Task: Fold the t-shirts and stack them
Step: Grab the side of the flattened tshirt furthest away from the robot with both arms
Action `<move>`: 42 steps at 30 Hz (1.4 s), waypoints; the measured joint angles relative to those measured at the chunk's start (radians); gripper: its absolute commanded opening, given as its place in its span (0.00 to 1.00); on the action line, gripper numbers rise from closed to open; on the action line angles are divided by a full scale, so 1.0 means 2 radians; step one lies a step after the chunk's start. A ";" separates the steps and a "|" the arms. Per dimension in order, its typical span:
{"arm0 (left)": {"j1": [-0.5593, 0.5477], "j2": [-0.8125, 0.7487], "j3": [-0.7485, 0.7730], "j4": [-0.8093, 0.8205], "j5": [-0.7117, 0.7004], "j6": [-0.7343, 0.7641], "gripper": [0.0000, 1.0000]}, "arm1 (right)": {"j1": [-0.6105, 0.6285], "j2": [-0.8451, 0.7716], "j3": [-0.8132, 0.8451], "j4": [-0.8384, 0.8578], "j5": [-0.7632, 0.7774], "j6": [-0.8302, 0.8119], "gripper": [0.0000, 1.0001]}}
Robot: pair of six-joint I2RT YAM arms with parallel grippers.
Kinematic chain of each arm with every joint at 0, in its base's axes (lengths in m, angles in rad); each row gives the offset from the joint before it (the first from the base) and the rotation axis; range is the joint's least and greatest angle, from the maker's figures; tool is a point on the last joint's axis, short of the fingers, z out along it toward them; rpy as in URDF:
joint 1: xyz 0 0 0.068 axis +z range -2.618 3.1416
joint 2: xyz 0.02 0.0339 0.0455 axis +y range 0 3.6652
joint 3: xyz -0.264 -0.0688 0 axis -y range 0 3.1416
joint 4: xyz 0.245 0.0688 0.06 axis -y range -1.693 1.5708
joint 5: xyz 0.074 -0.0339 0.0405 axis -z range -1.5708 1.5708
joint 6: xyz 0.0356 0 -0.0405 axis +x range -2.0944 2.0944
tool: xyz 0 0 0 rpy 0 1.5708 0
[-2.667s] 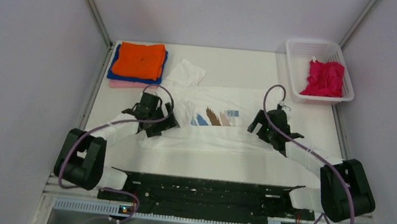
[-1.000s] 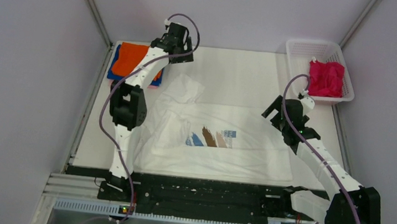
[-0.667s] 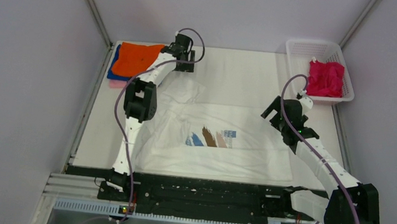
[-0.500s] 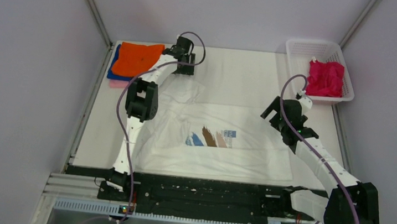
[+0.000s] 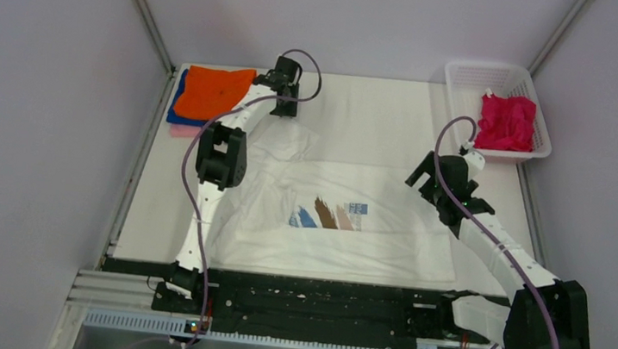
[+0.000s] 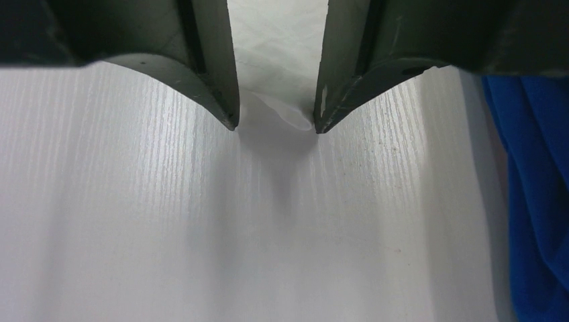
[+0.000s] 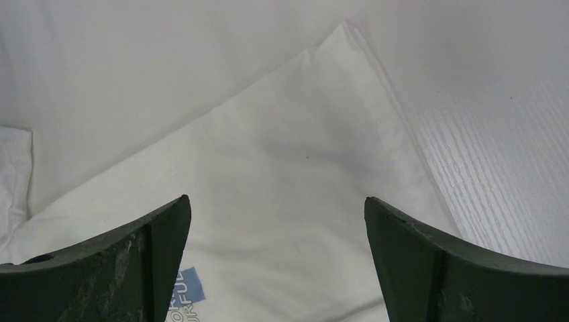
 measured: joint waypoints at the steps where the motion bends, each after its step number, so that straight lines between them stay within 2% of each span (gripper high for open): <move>1: 0.000 0.000 0.000 -0.003 0.000 0.001 0.27 | 0.000 0.003 0.000 -0.001 0.001 0.000 0.99; 2: 0.000 0.001 0.000 -0.005 0.000 0.001 0.22 | 0.000 0.006 0.000 -0.003 0.002 -0.001 0.99; 4: 0.000 0.001 0.000 -0.008 0.002 0.000 0.04 | -0.002 0.010 0.000 -0.006 0.003 -0.001 0.99; 5: 0.000 0.001 0.000 -0.010 0.004 0.000 0.00 | -0.002 0.010 0.000 -0.007 0.003 -0.002 0.99; 9: 0.000 0.001 0.000 -0.011 0.010 0.002 0.00 | -0.007 0.018 0.002 -0.009 0.009 -0.002 0.99; 13: -0.001 -0.005 -0.008 -0.011 0.012 0.002 0.00 | -0.011 0.063 0.031 -0.023 0.023 -0.006 0.97; 17: -0.004 -0.042 -0.065 -0.006 0.018 0.002 0.00 | -0.013 0.137 0.105 -0.037 0.057 -0.018 0.93; 19: -0.006 -0.074 -0.108 0.003 0.021 0.000 0.00 | -0.015 0.183 0.153 -0.042 0.076 -0.025 0.92; 21: -0.009 -0.102 -0.142 0.013 0.025 -0.002 0.00 | -0.017 0.227 0.198 -0.045 0.093 -0.032 0.86; 28: -0.017 -0.214 -0.258 0.064 0.041 -0.018 0.00 | -0.029 0.364 0.317 -0.068 0.131 -0.051 0.82; 34: -0.020 -0.267 -0.321 0.088 0.052 -0.029 0.00 | -0.029 0.411 0.338 -0.095 0.140 -0.055 0.78; 42: -0.021 -0.314 -0.379 0.096 0.068 -0.039 0.00 | -0.027 0.415 0.337 -0.130 0.147 -0.055 0.74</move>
